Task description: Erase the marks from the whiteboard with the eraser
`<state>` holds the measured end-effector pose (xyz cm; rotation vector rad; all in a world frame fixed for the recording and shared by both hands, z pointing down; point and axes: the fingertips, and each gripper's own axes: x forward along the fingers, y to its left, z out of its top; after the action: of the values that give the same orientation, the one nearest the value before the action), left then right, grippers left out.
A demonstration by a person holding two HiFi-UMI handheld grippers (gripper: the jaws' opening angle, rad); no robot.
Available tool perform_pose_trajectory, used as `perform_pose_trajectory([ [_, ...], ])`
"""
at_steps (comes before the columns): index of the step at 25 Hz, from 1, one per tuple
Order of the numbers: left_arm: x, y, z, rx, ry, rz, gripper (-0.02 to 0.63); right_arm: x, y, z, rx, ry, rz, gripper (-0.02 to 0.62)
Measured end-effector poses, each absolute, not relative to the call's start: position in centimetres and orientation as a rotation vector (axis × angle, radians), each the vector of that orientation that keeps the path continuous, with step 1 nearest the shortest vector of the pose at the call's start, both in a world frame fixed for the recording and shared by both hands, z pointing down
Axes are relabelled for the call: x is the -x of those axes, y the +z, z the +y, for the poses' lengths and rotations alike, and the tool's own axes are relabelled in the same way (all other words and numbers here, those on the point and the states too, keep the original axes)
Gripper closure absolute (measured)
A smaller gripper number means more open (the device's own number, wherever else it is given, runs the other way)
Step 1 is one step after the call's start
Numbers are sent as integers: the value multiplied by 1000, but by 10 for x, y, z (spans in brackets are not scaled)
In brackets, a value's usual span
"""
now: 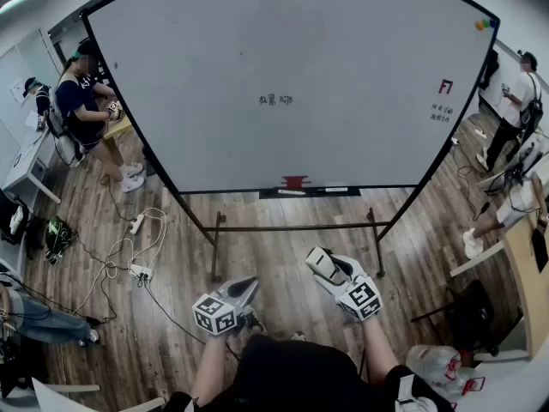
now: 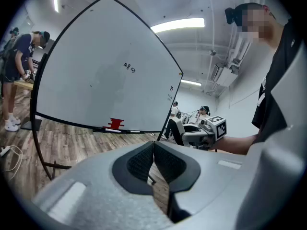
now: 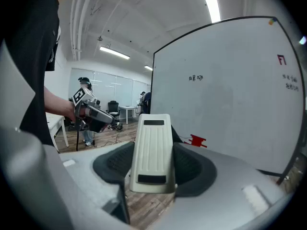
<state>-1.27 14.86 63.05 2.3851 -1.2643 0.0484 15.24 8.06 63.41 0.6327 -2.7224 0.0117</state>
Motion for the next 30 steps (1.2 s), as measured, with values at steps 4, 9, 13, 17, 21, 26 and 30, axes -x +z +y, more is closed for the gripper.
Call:
perform_pose_trajectory([
  [4,15,629,149,-2384,48,-1267,594,-150,634,81,-631,13,-2723,337],
  [9,16,631,152,-2383,49,-1264,594,-148,636,85,-628,13,-2717,337],
  [13,16,632,152,-2382,51,-1259,594,-148,636,86,-628,30,-2731,337],
  [17,17,633,150,-2381,53,-1253,594,-148,632,84,-641,56,-2751,337],
  [21,17,633,147,-2382,56,-1248,594,-147,625,80,-655,55,-2777,337],
  [26,27,633,145,-2377,57,-1250,594,-135,624,79,-641,31,-2771,337],
  [30,37,634,140,-2377,61,-1240,594,-124,629,73,-642,34,-2759,337],
])
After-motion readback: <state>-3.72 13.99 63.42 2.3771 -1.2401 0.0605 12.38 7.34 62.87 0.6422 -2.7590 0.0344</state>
